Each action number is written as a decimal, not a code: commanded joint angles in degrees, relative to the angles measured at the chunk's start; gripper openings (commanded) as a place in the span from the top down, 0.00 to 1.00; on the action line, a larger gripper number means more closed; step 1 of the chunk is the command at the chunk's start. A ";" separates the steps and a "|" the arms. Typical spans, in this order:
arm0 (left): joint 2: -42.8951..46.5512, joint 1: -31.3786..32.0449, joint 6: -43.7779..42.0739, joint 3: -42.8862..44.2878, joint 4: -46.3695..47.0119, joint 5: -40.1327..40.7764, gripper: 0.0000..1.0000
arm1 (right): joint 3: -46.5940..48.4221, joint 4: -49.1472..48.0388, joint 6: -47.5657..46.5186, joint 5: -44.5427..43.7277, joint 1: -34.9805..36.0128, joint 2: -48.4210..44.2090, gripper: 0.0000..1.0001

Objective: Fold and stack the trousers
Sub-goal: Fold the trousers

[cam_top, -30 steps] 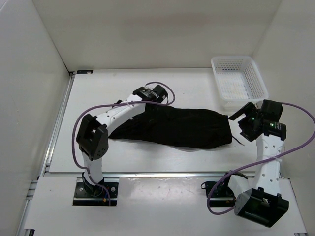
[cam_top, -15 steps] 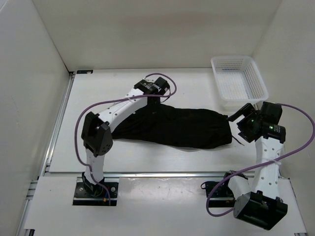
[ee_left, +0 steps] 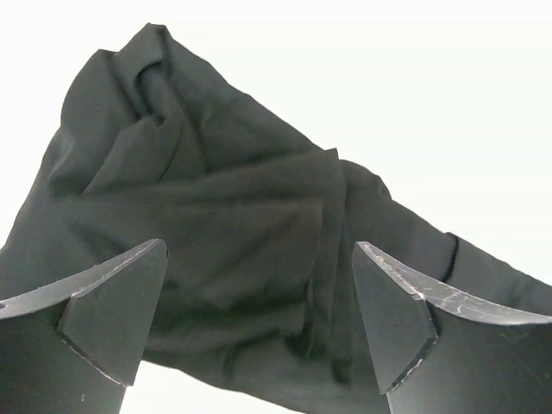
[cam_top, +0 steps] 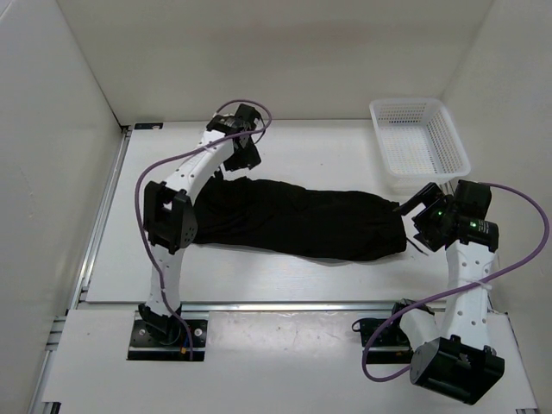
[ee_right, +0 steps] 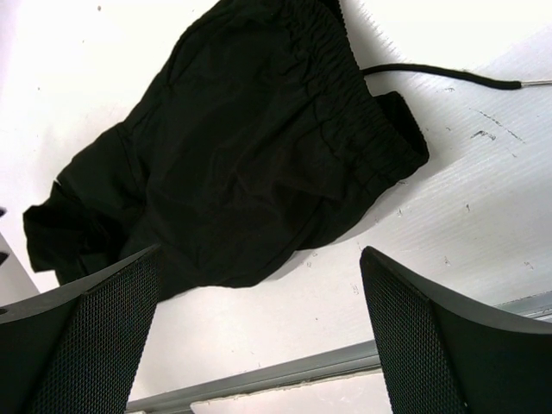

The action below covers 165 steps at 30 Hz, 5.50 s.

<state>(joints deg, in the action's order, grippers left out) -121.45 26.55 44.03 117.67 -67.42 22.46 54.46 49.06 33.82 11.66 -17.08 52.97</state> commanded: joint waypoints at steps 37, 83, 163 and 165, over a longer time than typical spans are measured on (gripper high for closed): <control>1.38 8.25 -17.22 8.58 -2.01 -7.96 0.07 | -0.93 -1.68 -1.92 0.29 0.29 -0.68 0.03; 11.23 21.70 -18.37 -8.84 3.50 -12.34 0.90 | -0.40 -0.10 -2.45 0.29 0.82 -2.26 0.03; 25.03 -21.45 -18.72 -13.98 4.50 -10.59 0.90 | -0.67 -1.16 -6.58 6.18 6.18 1.70 0.09; 25.82 -20.05 -19.24 -11.59 2.56 -10.59 0.90 | -1.36 -2.04 -6.58 6.18 8.20 2.22 0.22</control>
<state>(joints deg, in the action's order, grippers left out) -98.04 4.32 24.73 102.89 -59.20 9.15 53.54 49.10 28.75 15.05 -10.92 55.09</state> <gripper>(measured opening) 0.134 0.808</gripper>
